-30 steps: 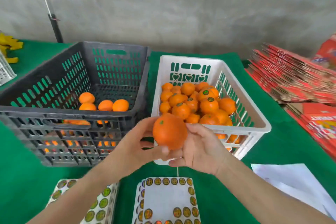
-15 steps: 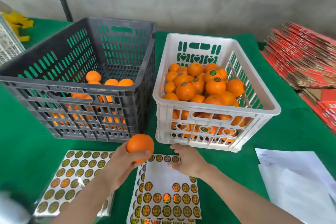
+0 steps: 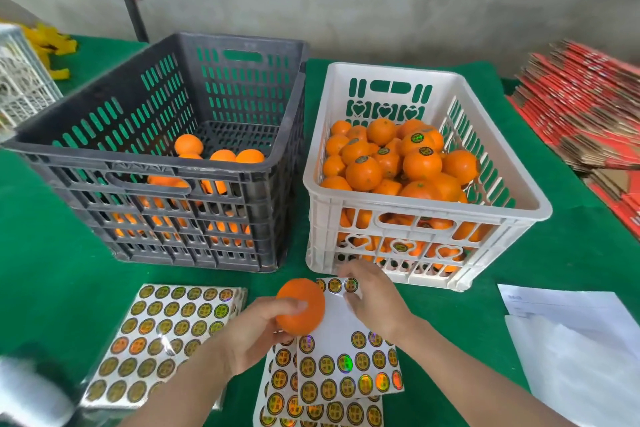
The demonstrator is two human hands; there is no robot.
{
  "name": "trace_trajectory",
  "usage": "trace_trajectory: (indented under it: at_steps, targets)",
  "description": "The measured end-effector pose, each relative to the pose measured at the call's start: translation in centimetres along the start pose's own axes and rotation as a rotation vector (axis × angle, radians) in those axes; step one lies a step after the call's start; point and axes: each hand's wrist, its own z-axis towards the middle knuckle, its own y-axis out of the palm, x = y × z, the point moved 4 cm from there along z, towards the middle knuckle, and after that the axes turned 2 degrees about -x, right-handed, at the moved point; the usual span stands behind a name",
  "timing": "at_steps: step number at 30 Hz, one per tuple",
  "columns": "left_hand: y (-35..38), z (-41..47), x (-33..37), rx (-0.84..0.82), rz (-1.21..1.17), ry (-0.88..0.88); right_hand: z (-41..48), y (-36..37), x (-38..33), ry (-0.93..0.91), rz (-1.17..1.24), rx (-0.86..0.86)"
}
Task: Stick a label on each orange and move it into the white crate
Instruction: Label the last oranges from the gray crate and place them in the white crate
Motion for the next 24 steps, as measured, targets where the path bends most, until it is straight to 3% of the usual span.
trace_trajectory:
  at_steps: [3,7,10,17,24]
  targets:
    - [0.5,0.4,-0.2,0.054,-0.110,-0.010,-1.5,0.2,-1.7,-0.067,-0.067,0.220]
    - [0.9,0.5,-0.2,0.074,-0.209,-0.038,-3.7,3.7,-3.5,0.076,0.093,0.064]
    - [0.9,0.4,-0.2,0.072,-0.214,-0.052,-4.1,4.3,-3.9,0.119,0.042,0.085]
    - [0.7,0.7,-0.1,0.117,-0.266,-0.115,-5.0,3.4,-5.7,-0.196,-0.093,0.266]
    - [0.8,1.2,0.1,0.101,-0.259,-0.151,-5.5,3.7,-5.1,-0.279,-0.118,0.343]
